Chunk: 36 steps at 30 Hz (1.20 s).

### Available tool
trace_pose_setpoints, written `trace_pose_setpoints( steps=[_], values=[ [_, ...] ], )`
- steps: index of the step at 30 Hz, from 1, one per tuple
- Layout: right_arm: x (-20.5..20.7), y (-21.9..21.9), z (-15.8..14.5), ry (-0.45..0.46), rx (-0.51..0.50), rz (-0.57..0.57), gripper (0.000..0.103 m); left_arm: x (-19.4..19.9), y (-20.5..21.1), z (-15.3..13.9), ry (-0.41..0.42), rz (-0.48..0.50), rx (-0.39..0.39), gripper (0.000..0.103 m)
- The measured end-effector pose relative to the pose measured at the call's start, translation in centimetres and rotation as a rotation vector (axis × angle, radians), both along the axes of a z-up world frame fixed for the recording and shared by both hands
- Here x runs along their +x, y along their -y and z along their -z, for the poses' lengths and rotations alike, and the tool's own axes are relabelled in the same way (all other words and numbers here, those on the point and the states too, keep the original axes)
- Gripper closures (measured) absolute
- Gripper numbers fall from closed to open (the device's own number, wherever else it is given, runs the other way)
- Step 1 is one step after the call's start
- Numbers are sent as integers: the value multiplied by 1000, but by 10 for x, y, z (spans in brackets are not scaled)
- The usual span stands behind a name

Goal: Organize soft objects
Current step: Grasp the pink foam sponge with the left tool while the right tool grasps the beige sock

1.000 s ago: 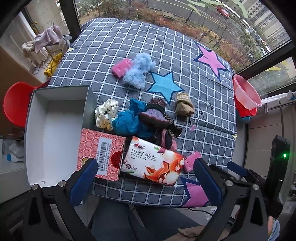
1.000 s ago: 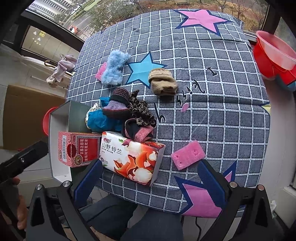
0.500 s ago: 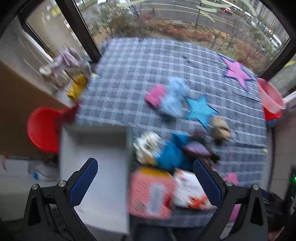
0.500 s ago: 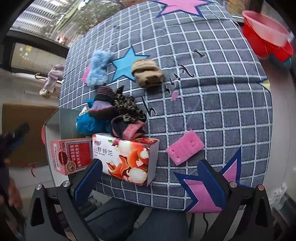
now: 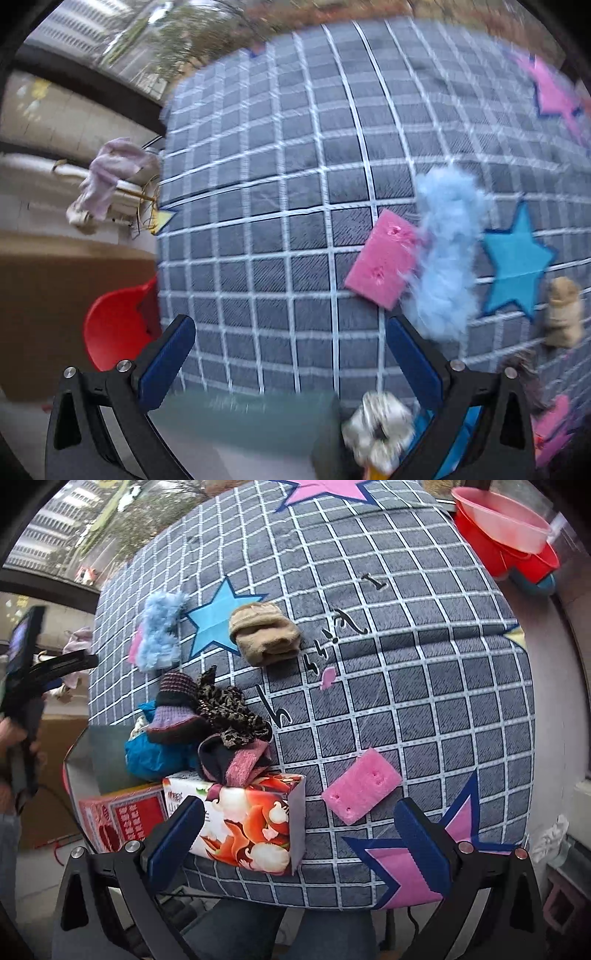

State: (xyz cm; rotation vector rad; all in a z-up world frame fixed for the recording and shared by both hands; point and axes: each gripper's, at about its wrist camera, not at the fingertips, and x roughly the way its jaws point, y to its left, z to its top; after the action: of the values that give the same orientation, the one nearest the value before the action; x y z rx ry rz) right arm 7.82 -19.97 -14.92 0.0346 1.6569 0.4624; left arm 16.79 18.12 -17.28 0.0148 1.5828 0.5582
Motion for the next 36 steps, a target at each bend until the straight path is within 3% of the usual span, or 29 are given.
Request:
trace_pose_setpoints(
  steps=[3, 5, 6, 8, 9, 11, 13, 17, 21, 28, 36],
  values=[
    [-4, -1, 5, -17, -18, 40, 0, 18, 0, 46, -108, 37, 12, 0],
    [-6, -3, 7, -27, -24, 58, 0, 26, 4, 58, -111, 48, 1, 0],
    [-7, -4, 8, -31, -29, 64, 0, 30, 8, 56, -90, 68, 7, 1],
    [-8, -7, 11, -40, -34, 80, 0, 33, 27, 36, 55, 166, -185, 1],
    [-7, -8, 13, -46, -35, 89, 0, 31, 35, 25, 92, 209, -236, 1],
    [-3, -14, 15, -44, -48, 88, 0, 26, 42, 12, 128, 273, -168, 1],
    [7, -21, 14, -25, -59, 78, 0, 22, 32, 17, 101, 239, -147, 1],
    [28, -35, 11, 12, -66, 61, 0, 13, 0, 39, 62, 111, -228, 1],
    [49, -53, 18, 45, -88, 13, 0, 12, -1, 55, 46, 103, -239, 1],
    [83, -103, 59, 92, -171, -81, 0, 17, 4, 86, 61, 9, -306, 1],
    [97, -134, 107, 87, -237, -116, 0, 16, 19, 135, 80, -27, -357, 0]
  ],
)
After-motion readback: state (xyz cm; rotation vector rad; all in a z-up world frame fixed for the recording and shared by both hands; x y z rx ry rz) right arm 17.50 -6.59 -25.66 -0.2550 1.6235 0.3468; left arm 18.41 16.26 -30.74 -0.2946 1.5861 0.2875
